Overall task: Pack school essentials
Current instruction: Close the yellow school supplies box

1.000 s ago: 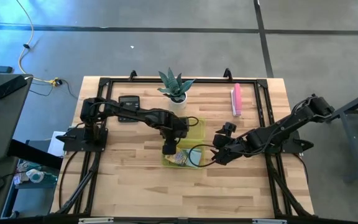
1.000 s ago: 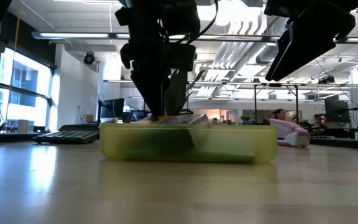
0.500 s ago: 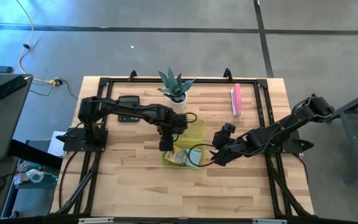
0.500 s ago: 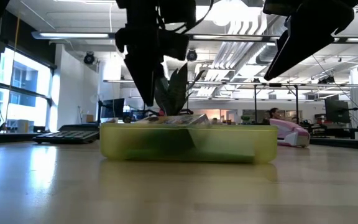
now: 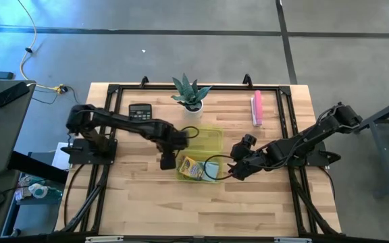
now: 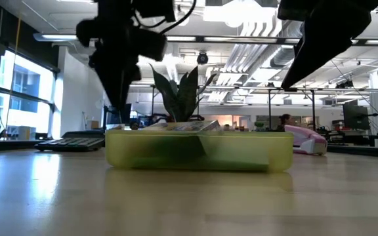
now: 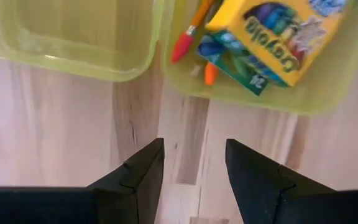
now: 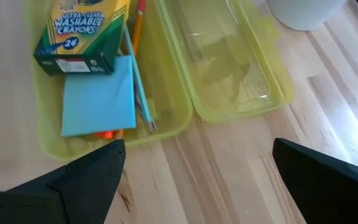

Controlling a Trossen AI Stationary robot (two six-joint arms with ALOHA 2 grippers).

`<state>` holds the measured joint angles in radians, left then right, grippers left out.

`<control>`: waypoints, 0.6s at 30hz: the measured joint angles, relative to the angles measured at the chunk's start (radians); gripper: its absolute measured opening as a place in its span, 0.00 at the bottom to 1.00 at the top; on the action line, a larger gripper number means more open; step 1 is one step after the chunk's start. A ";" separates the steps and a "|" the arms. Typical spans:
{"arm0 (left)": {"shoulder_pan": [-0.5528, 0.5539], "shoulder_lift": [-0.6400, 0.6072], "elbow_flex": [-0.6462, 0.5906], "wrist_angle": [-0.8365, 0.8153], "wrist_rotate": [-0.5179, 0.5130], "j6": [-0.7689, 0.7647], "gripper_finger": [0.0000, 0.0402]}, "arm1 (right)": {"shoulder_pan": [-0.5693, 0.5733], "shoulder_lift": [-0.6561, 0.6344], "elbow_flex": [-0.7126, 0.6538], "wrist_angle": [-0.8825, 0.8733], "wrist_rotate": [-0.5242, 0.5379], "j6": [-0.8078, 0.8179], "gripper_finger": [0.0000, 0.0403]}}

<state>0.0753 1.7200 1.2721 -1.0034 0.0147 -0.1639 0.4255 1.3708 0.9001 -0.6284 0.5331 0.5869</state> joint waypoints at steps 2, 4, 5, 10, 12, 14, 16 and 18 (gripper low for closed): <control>0.000 -0.028 -0.077 0.078 0.000 -0.020 0.40 | 0.000 0.000 0.000 -0.001 0.000 -0.003 0.99; 0.000 -0.060 -0.146 0.131 0.000 -0.038 0.40 | 0.000 0.000 0.000 0.013 0.001 -0.013 0.99; 0.000 -0.071 -0.173 0.174 0.000 -0.047 0.40 | 0.000 0.000 0.000 0.013 0.003 -0.017 0.99; -0.018 -0.119 -0.300 0.350 -0.001 -0.094 0.40 | -0.002 0.000 0.000 0.039 0.112 -0.003 0.99; -0.037 -0.134 -0.336 0.375 -0.004 -0.100 0.40 | -0.016 0.000 0.001 0.059 0.141 0.000 0.99; -0.058 -0.128 -0.360 0.430 -0.027 -0.117 0.40 | -0.038 0.000 0.001 0.061 0.145 -0.001 0.99; -0.079 -0.129 -0.378 0.426 -0.059 -0.134 0.40 | -0.066 0.000 0.001 0.075 0.145 -0.001 0.99; -0.097 -0.119 -0.391 0.457 -0.074 -0.154 0.40 | -0.104 0.000 0.001 0.074 0.148 -0.012 0.99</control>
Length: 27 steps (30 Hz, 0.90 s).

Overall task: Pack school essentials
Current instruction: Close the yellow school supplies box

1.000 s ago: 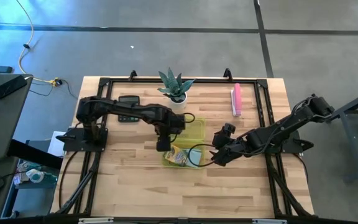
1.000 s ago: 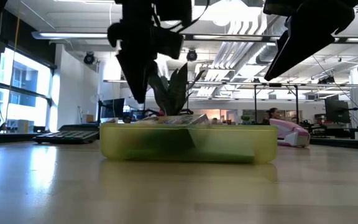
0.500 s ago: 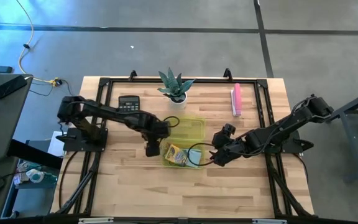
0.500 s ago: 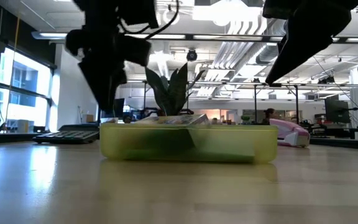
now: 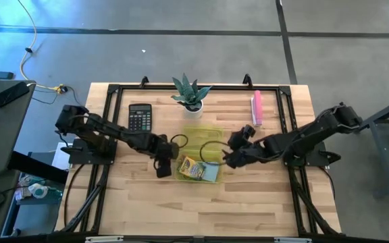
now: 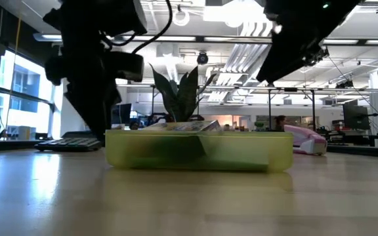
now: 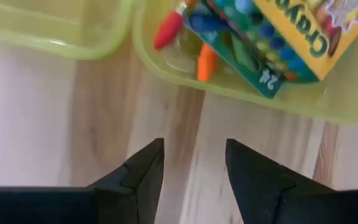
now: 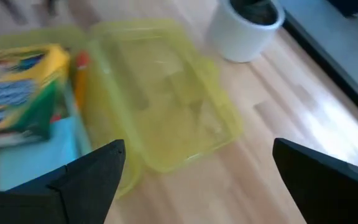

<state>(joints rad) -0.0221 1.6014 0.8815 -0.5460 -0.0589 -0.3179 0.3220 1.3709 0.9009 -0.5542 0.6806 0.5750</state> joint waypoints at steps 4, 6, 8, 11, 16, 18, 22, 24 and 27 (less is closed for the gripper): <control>-0.030 0.001 -0.035 0.039 -0.018 -0.020 0.40 | -0.093 0.000 0.000 -0.004 -0.004 -0.062 0.99; -0.039 0.001 -0.045 0.045 -0.051 -0.020 0.40 | -0.148 0.000 0.000 -0.015 -0.037 -0.088 0.99; -0.037 0.001 -0.045 0.037 -0.102 -0.019 0.40 | -0.202 0.000 0.000 -0.027 -0.084 -0.123 0.99; -0.009 0.001 -0.045 0.033 -0.176 0.007 0.40 | -0.284 0.000 0.000 -0.044 -0.157 -0.172 0.99; 0.089 0.001 -0.045 0.021 -0.151 0.053 0.40 | -0.410 0.000 0.000 -0.048 -0.312 -0.237 0.99; 0.137 0.001 -0.045 0.015 -0.133 0.068 0.40 | -0.452 0.000 0.000 -0.048 -0.364 -0.249 0.99; 0.224 0.001 -0.045 0.015 -0.105 0.093 0.40 | -0.518 0.000 0.000 -0.047 -0.463 -0.270 0.99; 0.259 0.001 -0.045 0.018 -0.060 0.094 0.40 | -0.545 0.007 0.000 -0.039 -0.524 -0.270 0.99; 0.294 0.001 -0.045 0.019 -0.015 0.097 0.40 | -0.576 0.037 0.000 -0.006 -0.580 -0.268 0.99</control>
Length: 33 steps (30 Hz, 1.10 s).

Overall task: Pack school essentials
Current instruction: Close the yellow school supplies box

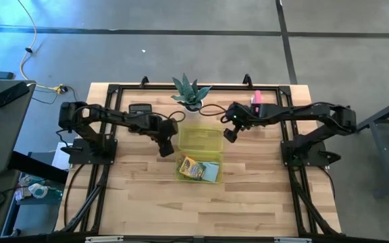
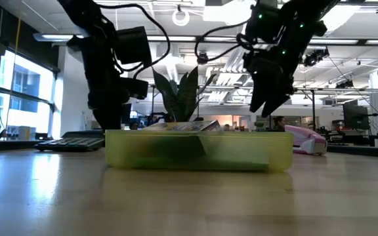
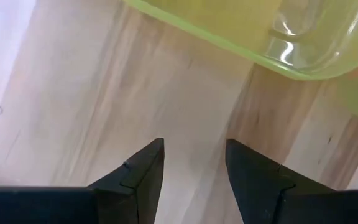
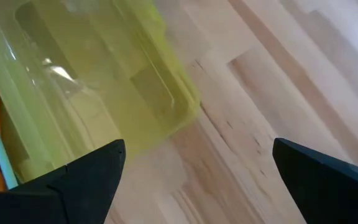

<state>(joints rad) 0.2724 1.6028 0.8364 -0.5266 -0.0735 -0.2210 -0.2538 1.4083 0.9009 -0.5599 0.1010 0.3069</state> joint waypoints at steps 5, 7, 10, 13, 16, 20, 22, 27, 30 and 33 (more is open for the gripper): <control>0.027 0.000 0.000 0.003 0.044 0.013 0.40 | -0.043 0.089 0.000 0.093 -0.059 -0.001 0.99; 0.038 0.000 0.000 0.007 0.046 0.027 0.40 | -0.060 0.125 0.000 0.133 -0.080 -0.002 0.99; 0.057 0.007 0.000 0.022 0.047 0.042 0.40 | -0.085 0.169 0.000 0.170 -0.138 -0.022 0.99; 0.083 0.016 0.000 0.044 0.053 0.049 0.40 | -0.108 0.200 0.000 0.209 -0.210 -0.028 0.99; 0.112 0.044 0.000 0.074 0.104 0.063 0.40 | -0.127 0.223 0.000 0.228 -0.245 -0.028 0.99; 0.136 0.083 0.002 0.131 0.143 0.068 0.40 | -0.154 0.235 0.000 0.226 -0.255 -0.028 0.99; 0.141 0.101 0.004 0.147 0.152 0.067 0.40 | -0.166 0.235 0.000 0.226 -0.279 -0.025 0.99; 0.141 0.114 0.003 0.163 0.152 0.067 0.40 | -0.180 0.235 0.000 0.226 -0.329 0.002 0.99; 0.141 0.116 0.002 0.180 0.152 0.067 0.40 | -0.181 0.235 0.000 0.225 -0.346 0.010 0.99; 0.141 0.117 0.002 0.191 0.152 0.067 0.40 | -0.176 0.235 0.000 0.222 -0.349 0.011 0.99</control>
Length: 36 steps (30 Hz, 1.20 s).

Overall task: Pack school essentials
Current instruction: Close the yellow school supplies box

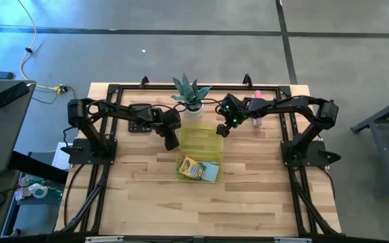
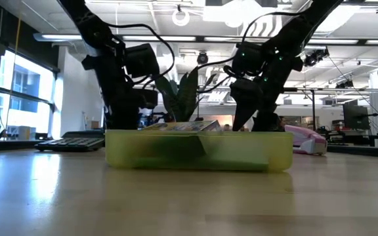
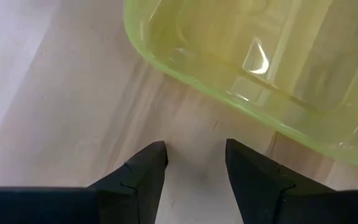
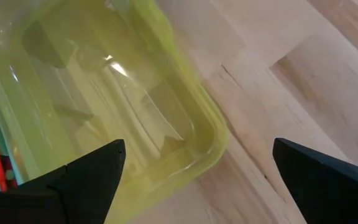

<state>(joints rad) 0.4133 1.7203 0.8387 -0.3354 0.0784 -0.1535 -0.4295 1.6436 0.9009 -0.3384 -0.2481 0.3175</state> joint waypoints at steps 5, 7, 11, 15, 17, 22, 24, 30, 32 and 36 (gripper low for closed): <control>0.000 0.002 -0.001 0.018 0.000 0.000 0.40 | 0.010 0.000 0.000 -0.004 0.004 0.016 0.99; 0.000 0.003 -0.002 0.032 0.000 0.000 0.40 | 0.011 0.000 0.000 -0.004 0.009 0.015 0.99; 0.000 0.003 -0.002 0.060 0.001 0.000 0.40 | 0.011 -0.014 0.000 -0.010 0.012 0.008 0.99; -0.001 0.004 -0.002 0.064 0.001 0.001 0.40 | 0.011 -0.062 0.000 -0.026 0.050 0.006 0.99; -0.002 0.004 -0.002 0.066 0.001 0.001 0.40 | 0.011 -0.098 0.000 -0.054 0.074 0.006 0.99; -0.002 0.004 -0.002 0.073 0.001 0.001 0.40 | 0.042 -0.199 0.000 -0.136 0.097 0.034 0.99; -0.002 0.004 -0.002 0.075 0.001 0.001 0.40 | 0.092 -0.228 0.000 -0.154 0.094 0.063 0.99; -0.002 0.005 -0.002 0.077 0.001 0.001 0.40 | 0.307 -0.246 0.000 -0.168 0.101 0.156 0.99; -0.002 0.005 -0.002 0.077 0.001 0.001 0.40 | 0.378 -0.232 0.001 -0.172 0.150 0.203 0.99; -0.002 0.005 -0.002 0.077 0.001 0.000 0.40 | 0.503 -0.183 0.001 -0.199 0.261 0.323 0.99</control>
<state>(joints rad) 0.4114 1.7248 0.8371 -0.2588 0.0792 -0.1532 0.0730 1.4603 0.9020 -0.5373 0.0125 0.6407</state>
